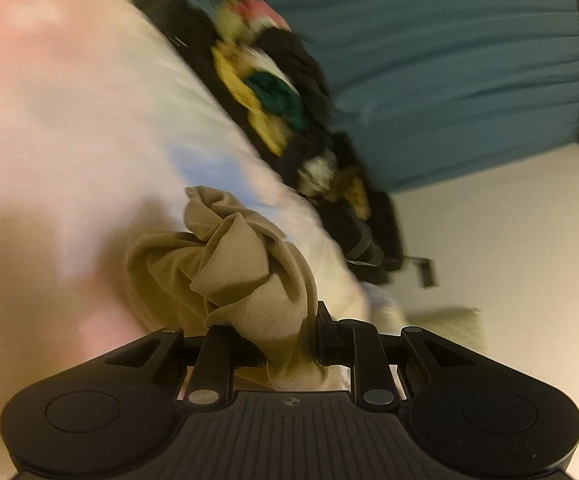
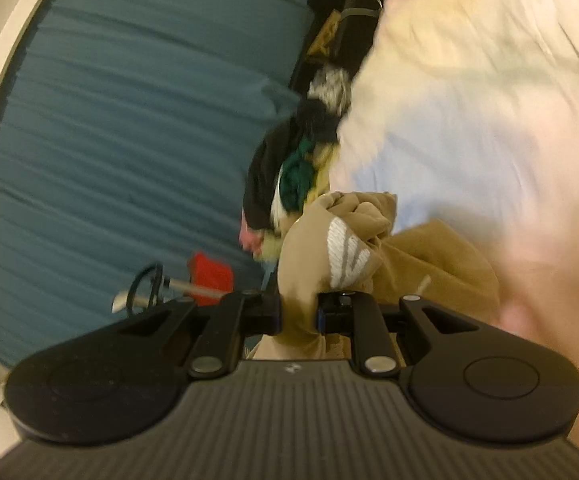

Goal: Fold clothes

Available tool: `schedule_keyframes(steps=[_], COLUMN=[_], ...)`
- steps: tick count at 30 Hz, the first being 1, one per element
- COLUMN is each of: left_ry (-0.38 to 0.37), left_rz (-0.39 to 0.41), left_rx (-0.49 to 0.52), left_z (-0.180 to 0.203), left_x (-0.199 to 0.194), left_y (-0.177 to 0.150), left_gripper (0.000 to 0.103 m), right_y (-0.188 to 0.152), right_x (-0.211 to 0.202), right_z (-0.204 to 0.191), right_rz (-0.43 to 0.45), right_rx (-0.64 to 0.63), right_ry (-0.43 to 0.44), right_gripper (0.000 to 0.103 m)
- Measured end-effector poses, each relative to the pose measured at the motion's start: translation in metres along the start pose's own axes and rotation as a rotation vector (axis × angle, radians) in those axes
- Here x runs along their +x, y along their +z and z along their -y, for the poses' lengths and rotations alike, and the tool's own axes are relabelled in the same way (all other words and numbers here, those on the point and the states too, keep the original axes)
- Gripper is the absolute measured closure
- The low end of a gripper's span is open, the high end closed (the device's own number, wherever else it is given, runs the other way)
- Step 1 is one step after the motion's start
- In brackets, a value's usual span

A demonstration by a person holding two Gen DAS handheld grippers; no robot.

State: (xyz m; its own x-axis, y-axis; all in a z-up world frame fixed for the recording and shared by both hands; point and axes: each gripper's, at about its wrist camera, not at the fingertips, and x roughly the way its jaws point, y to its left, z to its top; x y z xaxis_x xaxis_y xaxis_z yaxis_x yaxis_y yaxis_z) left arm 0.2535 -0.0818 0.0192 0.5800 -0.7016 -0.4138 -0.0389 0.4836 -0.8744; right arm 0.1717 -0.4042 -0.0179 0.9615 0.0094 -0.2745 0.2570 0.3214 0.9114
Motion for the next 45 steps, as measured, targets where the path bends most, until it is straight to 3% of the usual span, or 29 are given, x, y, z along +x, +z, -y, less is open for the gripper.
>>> schedule_keyframes(steps=[3,8,12,15,18,21,24,29,38,41,43,44,45], left_ry=[-0.057,-0.097,-0.024,0.047,0.109,0.134,0.167,0.195,0.145,0.126,0.124,0.124,0.122], left_rz=[-0.051,-0.03,-0.062,-0.105,-0.154,-0.162,-0.162,-0.186,-0.105,-0.068,-0.041,-0.02,0.006], left_rx=[0.028,0.135,0.186,0.276,0.371,0.391,0.42,0.563,0.833,0.899,0.935,0.96,0.988], left_z=[0.042,0.089,0.067,0.032,-0.01,-0.043,-0.054,-0.028,0.061,0.082,0.091,0.094,0.097], left_x=[0.064,0.154,0.202,0.217,0.207,0.192,0.183,0.148,0.034,-0.008,-0.028,-0.041,-0.054], left_y=[0.022,0.035,0.028,0.009,-0.025,-0.043,-0.049,-0.06,-0.099,-0.111,-0.117,-0.122,-0.127], left_gripper=[0.081,0.08,0.08,0.08,0.08,0.079,0.07,0.06,0.042,0.033,0.02,0.016,0.008], right_y=[0.058,0.117,0.13,0.112,0.079,0.054,0.041,0.038,0.014,0.002,-0.008,-0.014,-0.02], right_x=[0.026,0.066,0.096,0.108,0.099,0.083,0.072,0.038,-0.045,-0.075,-0.095,-0.104,-0.113], right_z=[-0.014,-0.019,0.024,0.075,0.115,0.149,0.164,0.124,0.019,-0.008,-0.022,-0.028,-0.033], right_rz=[0.046,0.109,0.084,0.027,-0.001,-0.042,-0.085,-0.109,-0.07,-0.044,-0.028,-0.017,-0.003], right_rx=[-0.036,-0.142,-0.168,-0.152,-0.185,-0.099,-0.024,-0.09,-0.403,-0.511,-0.568,-0.599,-0.633], right_ry=[0.009,-0.022,-0.092,-0.184,-0.245,-0.279,-0.327,-0.375,-0.309,-0.276,-0.258,-0.253,-0.254], right_gripper=[0.084,0.084,0.084,0.084,0.084,0.084,0.078,0.078,0.078,0.078,0.077,0.068,0.041])
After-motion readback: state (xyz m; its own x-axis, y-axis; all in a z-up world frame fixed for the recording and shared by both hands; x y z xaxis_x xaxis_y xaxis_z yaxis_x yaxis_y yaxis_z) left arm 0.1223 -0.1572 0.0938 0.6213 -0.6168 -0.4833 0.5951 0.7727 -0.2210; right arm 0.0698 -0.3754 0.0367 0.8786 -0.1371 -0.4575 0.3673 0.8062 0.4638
